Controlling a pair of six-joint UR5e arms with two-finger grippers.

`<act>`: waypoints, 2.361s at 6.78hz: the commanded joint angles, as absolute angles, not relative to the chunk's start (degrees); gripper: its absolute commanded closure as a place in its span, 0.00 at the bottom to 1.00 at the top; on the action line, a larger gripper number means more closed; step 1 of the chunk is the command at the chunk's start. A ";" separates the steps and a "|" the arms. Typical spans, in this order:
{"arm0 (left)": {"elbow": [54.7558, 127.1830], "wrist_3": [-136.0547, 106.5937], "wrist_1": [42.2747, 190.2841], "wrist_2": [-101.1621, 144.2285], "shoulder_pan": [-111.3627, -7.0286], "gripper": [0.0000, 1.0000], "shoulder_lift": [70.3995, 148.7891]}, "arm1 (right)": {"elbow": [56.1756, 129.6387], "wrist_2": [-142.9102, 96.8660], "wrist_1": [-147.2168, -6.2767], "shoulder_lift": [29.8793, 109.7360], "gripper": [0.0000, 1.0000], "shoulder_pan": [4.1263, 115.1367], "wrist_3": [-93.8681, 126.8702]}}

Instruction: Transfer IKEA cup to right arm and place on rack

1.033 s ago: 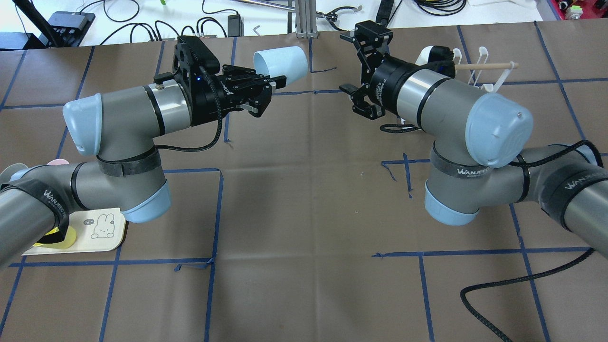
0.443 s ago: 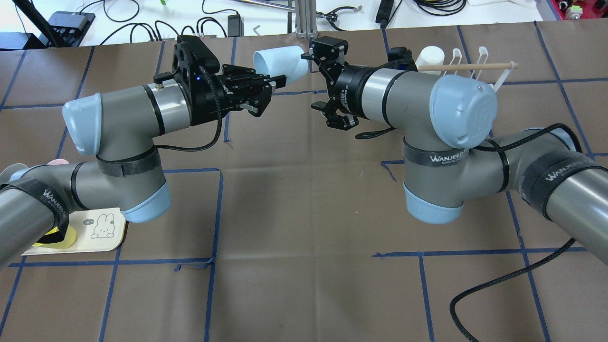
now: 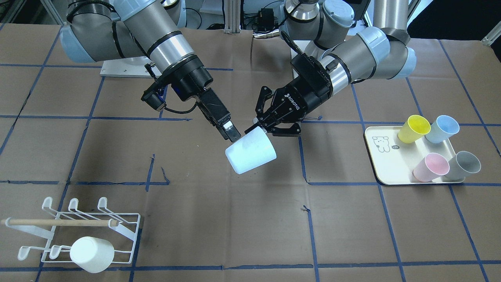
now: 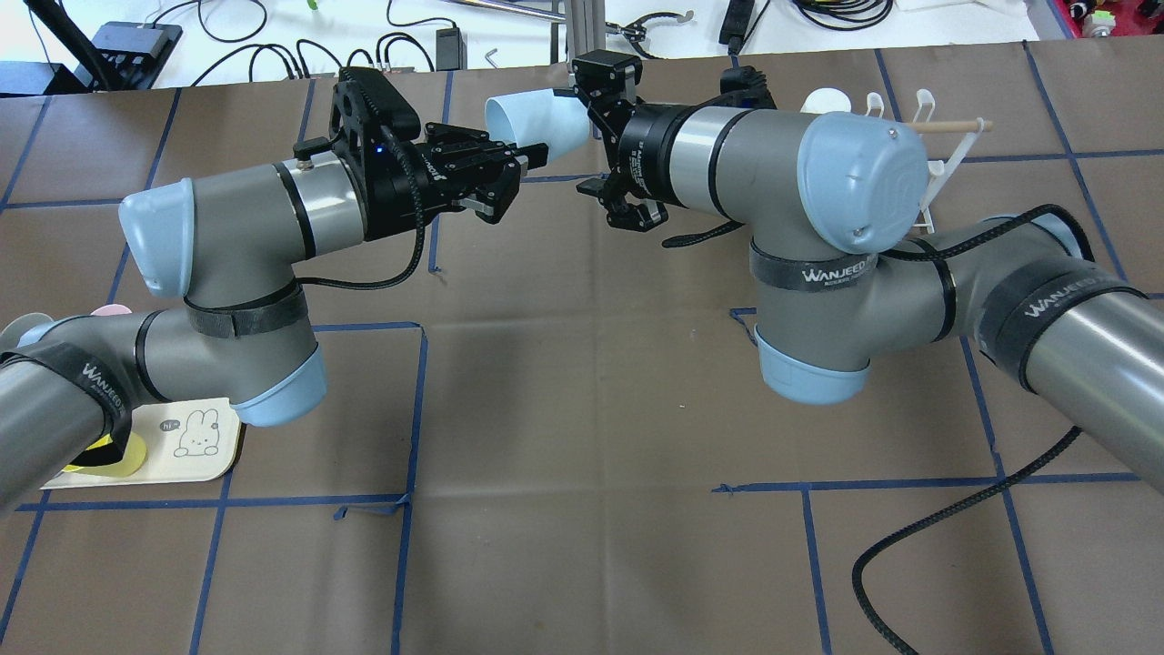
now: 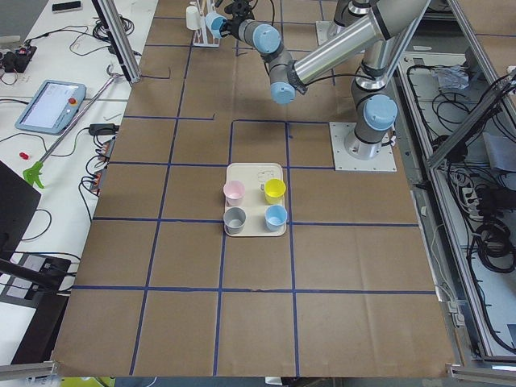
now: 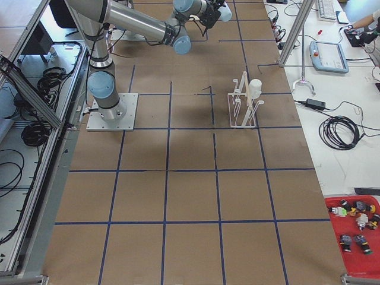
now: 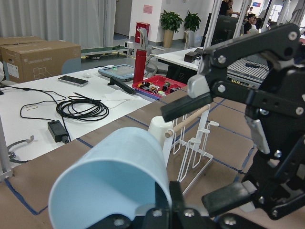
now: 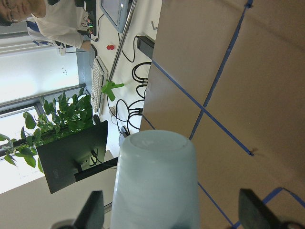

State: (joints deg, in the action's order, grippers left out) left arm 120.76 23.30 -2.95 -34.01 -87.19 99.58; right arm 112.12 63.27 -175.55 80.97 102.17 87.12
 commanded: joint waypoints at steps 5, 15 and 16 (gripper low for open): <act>120.76 23.20 -2.99 -34.01 -87.19 0.94 99.49 | 107.58 62.85 -175.34 75.76 0.11 103.71 87.45; 119.97 21.18 -2.90 -34.10 -86.40 0.01 98.27 | 107.32 60.65 -175.43 75.59 0.76 103.54 86.92; 120.06 21.27 -2.90 -34.71 -85.18 0.01 97.83 | 107.23 60.64 -176.30 75.41 0.78 102.49 86.58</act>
